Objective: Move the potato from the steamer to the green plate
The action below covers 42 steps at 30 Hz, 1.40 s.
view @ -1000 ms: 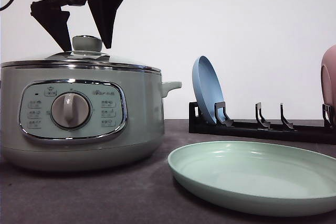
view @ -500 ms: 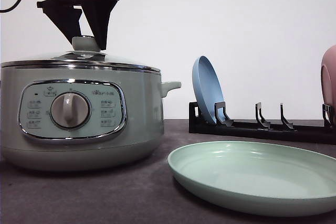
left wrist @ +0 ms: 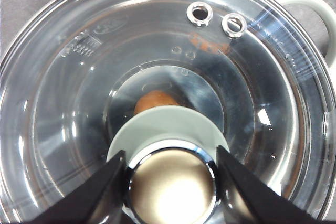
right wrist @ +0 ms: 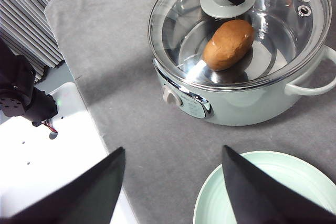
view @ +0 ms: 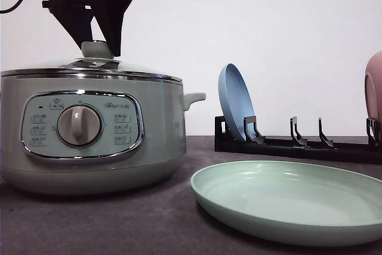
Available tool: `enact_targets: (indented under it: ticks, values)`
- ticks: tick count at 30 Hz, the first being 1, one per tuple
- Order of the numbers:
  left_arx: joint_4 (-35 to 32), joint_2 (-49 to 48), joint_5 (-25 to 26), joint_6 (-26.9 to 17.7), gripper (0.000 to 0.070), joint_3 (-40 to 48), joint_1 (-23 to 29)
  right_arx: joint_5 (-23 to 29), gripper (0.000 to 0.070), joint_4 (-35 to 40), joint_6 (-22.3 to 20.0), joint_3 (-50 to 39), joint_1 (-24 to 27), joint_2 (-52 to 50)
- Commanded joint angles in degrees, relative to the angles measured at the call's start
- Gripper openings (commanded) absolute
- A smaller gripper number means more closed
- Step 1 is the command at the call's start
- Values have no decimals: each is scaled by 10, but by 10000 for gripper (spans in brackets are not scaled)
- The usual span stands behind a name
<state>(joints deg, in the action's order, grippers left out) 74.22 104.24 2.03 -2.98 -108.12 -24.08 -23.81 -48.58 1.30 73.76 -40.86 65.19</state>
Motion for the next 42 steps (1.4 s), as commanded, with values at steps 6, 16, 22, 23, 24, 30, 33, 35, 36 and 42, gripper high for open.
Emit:
enact_targets:
  ticks: [6,16,22,23,24,30,33,35,36,42]
  values:
    - [9,-29,-9,7,2,-11,8,1,363,5,-6,9,-5,6]
    - [5,-100,-10,8,2,-11,42,1,363,5,-3,9,-5,6]
    - [13,-144,-29,9,2,-11,83,1,363,6,10,9,-5,6]
    - [15,-151,-36,8,2,-11,90,1,363,6,12,9,-5,7]
    - [17,-157,-42,8,2,-11,98,1,363,6,13,9,-5,7]
    - [31,-186,-43,6,2,-11,153,1,363,19,24,9,-5,7]
    - [41,-193,-45,6,2,-11,180,1,363,30,33,9,-5,7]
    - [47,-194,-58,6,2,-11,197,1,363,32,37,9,-5,7]
    - [49,-195,-62,6,2,-11,205,1,363,31,41,9,-5,8]
    - [51,-195,-63,2,2,-11,249,1,367,33,56,10,-5,29]
